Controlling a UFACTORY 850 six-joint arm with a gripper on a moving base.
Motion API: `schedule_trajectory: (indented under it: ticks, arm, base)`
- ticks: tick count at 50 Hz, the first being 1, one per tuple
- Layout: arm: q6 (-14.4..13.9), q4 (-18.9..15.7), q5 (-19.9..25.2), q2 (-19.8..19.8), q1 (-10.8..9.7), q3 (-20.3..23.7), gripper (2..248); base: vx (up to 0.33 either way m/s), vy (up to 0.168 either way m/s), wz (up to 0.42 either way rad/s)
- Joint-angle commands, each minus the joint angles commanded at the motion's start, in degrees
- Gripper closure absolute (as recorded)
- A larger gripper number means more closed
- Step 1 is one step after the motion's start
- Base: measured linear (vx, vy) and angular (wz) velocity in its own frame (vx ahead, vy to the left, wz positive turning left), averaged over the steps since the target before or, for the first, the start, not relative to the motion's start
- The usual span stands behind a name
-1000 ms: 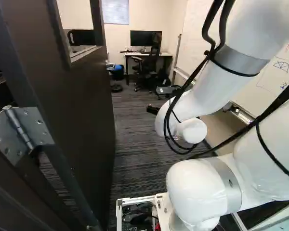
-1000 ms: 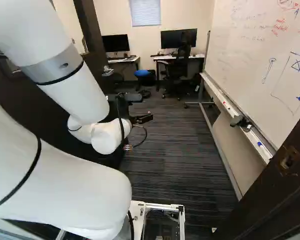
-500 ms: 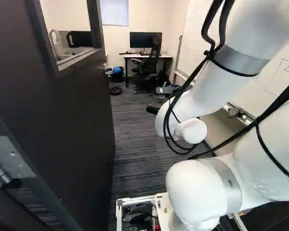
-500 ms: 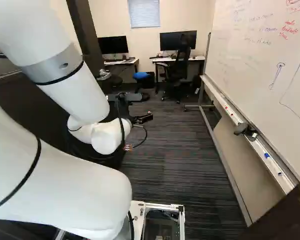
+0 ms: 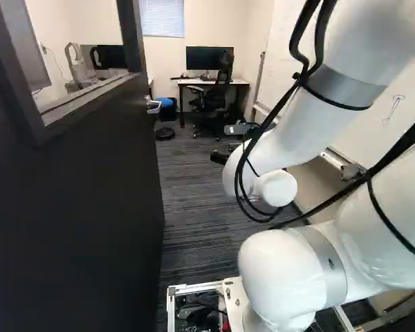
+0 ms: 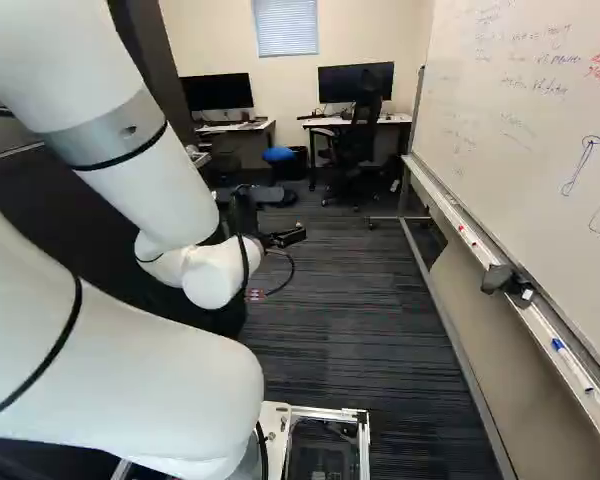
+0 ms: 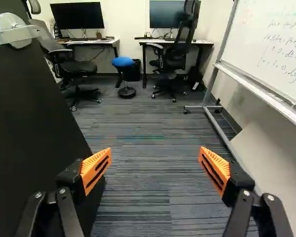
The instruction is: Open the door and move inside
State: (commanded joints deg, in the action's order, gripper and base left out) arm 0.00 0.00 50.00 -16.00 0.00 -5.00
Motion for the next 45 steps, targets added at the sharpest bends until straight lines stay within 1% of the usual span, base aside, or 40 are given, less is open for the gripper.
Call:
schedule_trajectory:
  ticks: [36, 45]
  arm:
    - [0.0, 0.0, 0.0, 0.0, 0.0, 0.0, 3]
    - [0.0, 0.0, 0.0, 0.0, 0.0, 0.0, 3]
  base:
    - [0.195, 0.003, -0.002]
    - [0.189, -0.024, 0.002]
